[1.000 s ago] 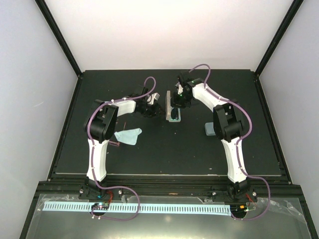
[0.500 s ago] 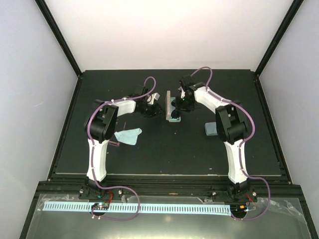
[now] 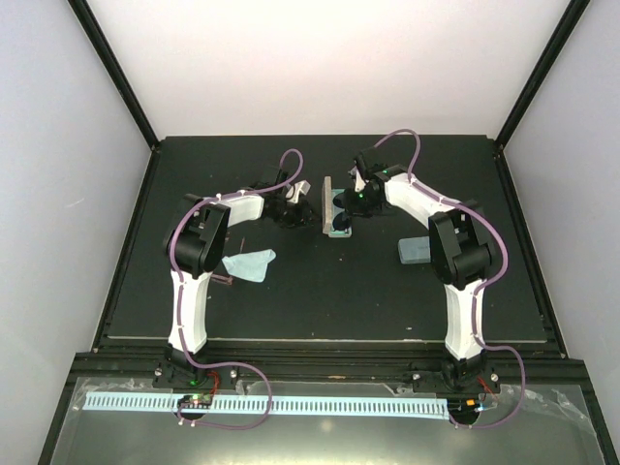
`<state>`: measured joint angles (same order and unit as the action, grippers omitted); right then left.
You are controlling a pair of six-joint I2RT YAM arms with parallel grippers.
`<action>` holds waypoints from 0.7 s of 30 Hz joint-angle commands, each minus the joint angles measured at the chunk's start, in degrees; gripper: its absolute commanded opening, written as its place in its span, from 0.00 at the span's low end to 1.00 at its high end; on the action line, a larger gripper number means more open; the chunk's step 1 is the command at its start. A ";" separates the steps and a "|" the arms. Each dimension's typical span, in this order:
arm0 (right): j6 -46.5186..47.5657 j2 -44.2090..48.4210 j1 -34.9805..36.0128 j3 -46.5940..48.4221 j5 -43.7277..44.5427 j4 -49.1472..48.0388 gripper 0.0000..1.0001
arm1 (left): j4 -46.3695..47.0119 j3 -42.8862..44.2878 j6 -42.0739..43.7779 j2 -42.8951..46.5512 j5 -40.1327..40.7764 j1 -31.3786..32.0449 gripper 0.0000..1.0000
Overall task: Organize the sunglasses
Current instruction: Place the sunglasses in the sunglasses case, then adjust the sunglasses in the sunglasses case.
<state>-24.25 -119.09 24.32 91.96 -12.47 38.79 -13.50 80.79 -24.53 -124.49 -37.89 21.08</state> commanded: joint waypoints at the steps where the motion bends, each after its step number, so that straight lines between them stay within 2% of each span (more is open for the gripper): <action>1: 1.39 -0.76 -0.41 1.33 1.32 -0.63 0.17 | -4.27 -0.33 -0.42 -0.41 1.87 0.45 0.33; 16: 3.41 -5.11 -0.46 5.24 2.45 0.88 0.16 | -4.74 0.06 -0.46 -0.84 2.22 0.45 0.32; 21: 3.89 -5.87 -0.50 5.94 1.02 0.82 0.13 | -4.83 0.11 -0.37 -1.02 2.22 0.45 0.33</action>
<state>-21.23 -123.81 24.25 95.96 -11.07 39.53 -13.65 80.88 -24.64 -124.49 -37.85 21.08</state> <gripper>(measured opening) 0.131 0.323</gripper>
